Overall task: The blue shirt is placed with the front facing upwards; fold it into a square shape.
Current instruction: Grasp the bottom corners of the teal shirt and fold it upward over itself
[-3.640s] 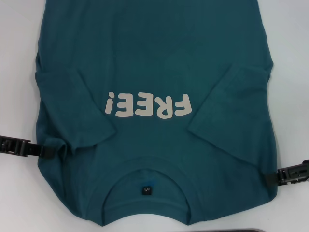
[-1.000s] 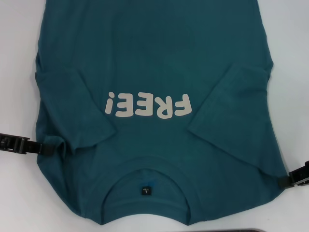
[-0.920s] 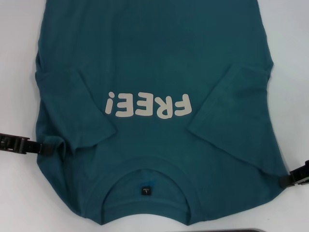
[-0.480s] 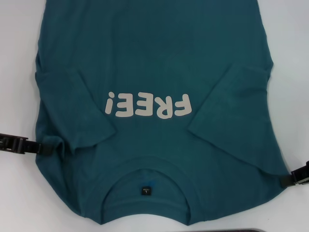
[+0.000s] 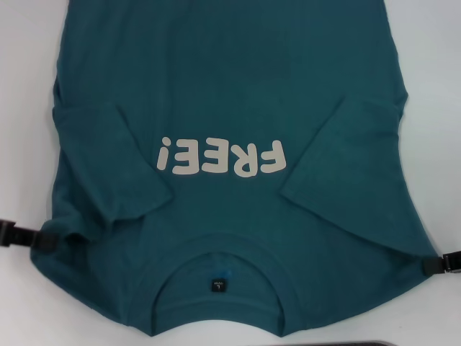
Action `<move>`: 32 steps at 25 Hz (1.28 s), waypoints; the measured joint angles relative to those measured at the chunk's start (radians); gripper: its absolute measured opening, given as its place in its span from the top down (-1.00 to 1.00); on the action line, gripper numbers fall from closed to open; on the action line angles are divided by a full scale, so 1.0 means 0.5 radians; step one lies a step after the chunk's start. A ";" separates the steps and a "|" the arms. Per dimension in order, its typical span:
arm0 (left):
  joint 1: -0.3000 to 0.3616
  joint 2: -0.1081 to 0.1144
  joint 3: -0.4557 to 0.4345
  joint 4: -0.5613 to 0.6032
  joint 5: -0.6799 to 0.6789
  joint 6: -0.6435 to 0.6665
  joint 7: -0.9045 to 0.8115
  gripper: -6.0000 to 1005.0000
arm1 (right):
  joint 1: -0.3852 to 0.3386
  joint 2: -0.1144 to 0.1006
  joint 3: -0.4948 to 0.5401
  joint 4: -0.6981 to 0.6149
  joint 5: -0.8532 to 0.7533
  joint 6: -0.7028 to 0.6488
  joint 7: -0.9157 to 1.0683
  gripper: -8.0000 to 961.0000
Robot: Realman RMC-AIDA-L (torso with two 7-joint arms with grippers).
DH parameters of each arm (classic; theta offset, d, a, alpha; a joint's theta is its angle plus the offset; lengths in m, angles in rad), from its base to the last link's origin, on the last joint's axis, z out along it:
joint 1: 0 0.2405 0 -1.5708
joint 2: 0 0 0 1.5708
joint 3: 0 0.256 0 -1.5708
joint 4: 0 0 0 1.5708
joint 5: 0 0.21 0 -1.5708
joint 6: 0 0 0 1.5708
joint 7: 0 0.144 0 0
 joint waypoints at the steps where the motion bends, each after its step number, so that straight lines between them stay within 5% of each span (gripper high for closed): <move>1: 0.010 0.006 0.003 0.002 0.001 0.006 0.000 0.89 | -0.011 0.006 0.040 0.005 0.004 0.002 -0.034 0.90; 15: 0.210 0.051 -0.014 -0.010 0.003 0.065 0.020 0.89 | -0.035 0.037 0.175 0.057 0.013 0.009 -0.157 0.90; 32: 0.259 0.065 0.000 0.004 0.004 0.082 0.048 0.89 | -0.221 0.047 0.373 0.057 0.043 -0.042 -0.293 0.90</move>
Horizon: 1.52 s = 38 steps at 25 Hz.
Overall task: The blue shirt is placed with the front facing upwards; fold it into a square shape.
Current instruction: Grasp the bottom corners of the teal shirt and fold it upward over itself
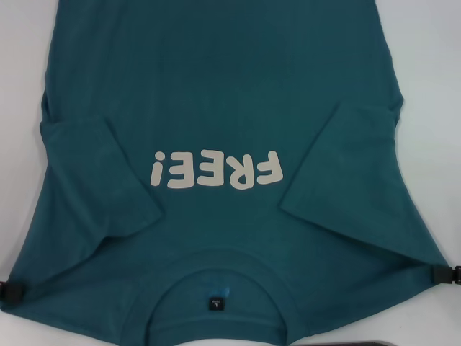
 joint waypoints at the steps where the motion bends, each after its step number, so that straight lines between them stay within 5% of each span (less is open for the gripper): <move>1: 0.001 0.000 0.002 0.000 0.000 0.003 0.000 0.89 | -0.005 0.000 0.009 0.000 0.000 -0.006 -0.005 0.90; 24: -0.023 -0.018 -0.052 0.053 -0.022 0.001 0.061 0.89 | -0.005 -0.018 0.059 0.000 0.008 -0.050 -0.029 0.90; 32: -0.175 -0.027 -0.265 0.055 -0.087 -0.019 0.103 0.89 | 0.099 -0.030 0.071 0.000 0.078 -0.052 -0.010 0.90; 38: -0.403 -0.072 -0.258 0.124 -0.107 -0.199 0.095 0.89 | 0.271 -0.025 0.068 0.006 0.108 0.053 0.075 0.90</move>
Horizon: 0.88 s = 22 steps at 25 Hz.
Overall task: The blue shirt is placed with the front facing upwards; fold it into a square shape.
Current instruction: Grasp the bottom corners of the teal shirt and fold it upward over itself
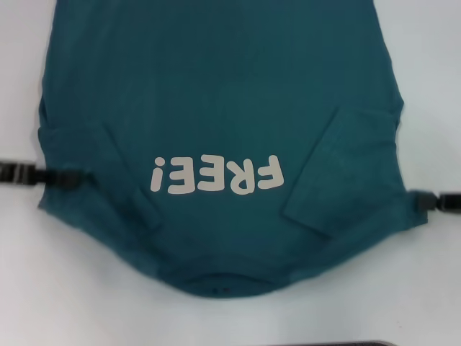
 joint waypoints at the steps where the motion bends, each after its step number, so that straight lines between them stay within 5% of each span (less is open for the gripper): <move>1: -0.071 0.001 0.000 0.049 -0.001 -0.073 -0.002 0.89 | 0.037 0.000 -0.001 0.010 0.002 0.029 0.017 0.90; 11: -0.443 0.042 0.007 0.185 -0.002 -0.481 -0.058 0.89 | 0.368 -0.012 -0.019 0.100 0.046 0.314 0.192 0.90; 22: -0.599 0.065 0.003 0.188 -0.100 -0.731 -0.115 0.89 | 0.614 -0.014 -0.100 0.105 0.140 0.687 0.280 0.90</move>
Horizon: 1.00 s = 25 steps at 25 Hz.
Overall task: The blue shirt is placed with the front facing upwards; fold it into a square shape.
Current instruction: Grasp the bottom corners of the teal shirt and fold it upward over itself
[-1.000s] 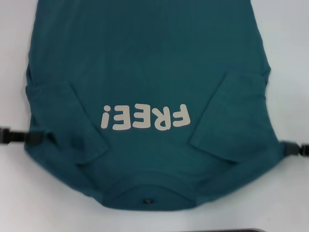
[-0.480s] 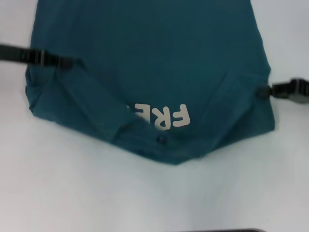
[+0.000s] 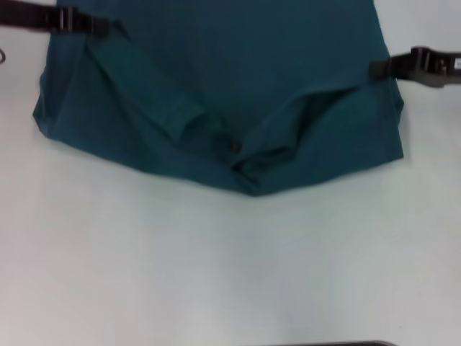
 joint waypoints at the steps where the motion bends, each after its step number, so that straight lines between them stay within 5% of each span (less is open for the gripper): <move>1: -0.006 0.006 0.001 0.000 -0.013 -0.026 -0.007 0.89 | 0.010 -0.002 -0.026 0.004 0.018 0.045 0.009 0.90; 10: -0.041 0.018 0.003 0.018 -0.073 -0.279 -0.044 0.89 | 0.051 -0.035 -0.218 0.140 0.225 0.386 0.027 0.90; 25: -0.107 0.044 0.005 0.079 -0.128 -0.462 -0.046 0.89 | 0.120 -0.078 -0.311 0.150 0.336 0.472 0.060 0.90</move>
